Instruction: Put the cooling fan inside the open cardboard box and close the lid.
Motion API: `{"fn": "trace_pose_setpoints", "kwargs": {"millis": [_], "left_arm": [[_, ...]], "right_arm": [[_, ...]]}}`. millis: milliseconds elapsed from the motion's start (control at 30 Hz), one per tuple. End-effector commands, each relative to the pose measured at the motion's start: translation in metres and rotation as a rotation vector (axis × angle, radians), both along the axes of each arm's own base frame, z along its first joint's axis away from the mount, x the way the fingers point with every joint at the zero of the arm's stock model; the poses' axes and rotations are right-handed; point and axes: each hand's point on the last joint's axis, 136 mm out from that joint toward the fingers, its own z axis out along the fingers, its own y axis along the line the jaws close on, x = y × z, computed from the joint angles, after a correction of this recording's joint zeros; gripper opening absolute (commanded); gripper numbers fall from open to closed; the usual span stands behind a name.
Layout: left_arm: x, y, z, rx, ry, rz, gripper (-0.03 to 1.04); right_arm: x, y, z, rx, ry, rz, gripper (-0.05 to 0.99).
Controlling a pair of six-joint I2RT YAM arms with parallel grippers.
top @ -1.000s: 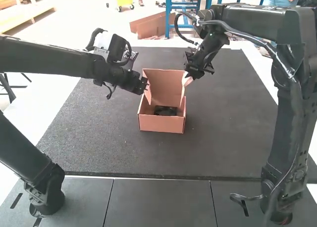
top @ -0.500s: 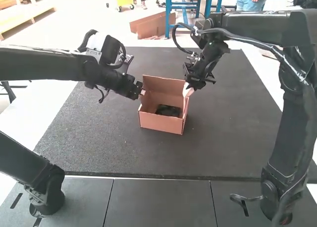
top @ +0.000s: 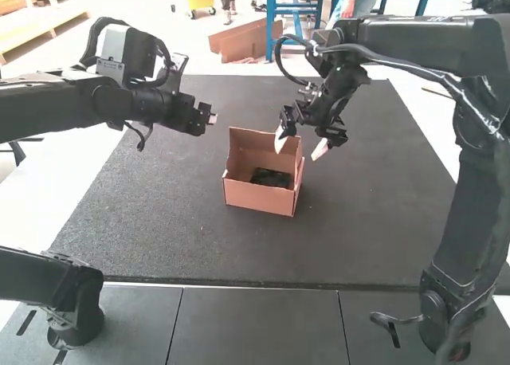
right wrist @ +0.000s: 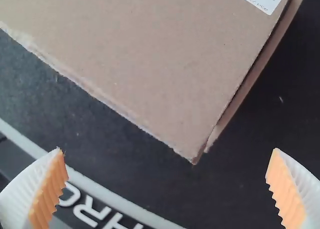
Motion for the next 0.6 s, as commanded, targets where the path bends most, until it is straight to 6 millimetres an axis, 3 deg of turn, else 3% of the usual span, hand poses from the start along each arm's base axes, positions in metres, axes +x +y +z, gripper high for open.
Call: {"fn": "trace_pose_setpoints", "kwargs": {"millis": [0,100,233,367,567], "left_arm": [[0.015,0.004,0.028,-0.002,-0.082,0.038,0.97],[0.026,0.001,0.03,0.002,-0.085,0.046,0.97],[0.04,-0.012,0.029,-0.009,-0.08,0.035,0.97],[0.05,-0.031,0.026,-0.012,-0.076,0.006,0.97],[0.059,-0.064,0.017,-0.001,-0.062,-0.051,0.97]], "right_arm": [[0.0,0.001,0.067,0.127,-0.147,0.009,0.91],[0.009,-0.016,0.093,0.165,-0.272,-0.032,0.91],[0.045,-0.066,0.124,0.117,-0.573,-0.222,0.91],[0.064,-0.105,0.144,0.083,-0.841,-0.373,0.91],[0.056,-0.154,0.128,-0.076,-0.95,-0.462,0.91]]}}
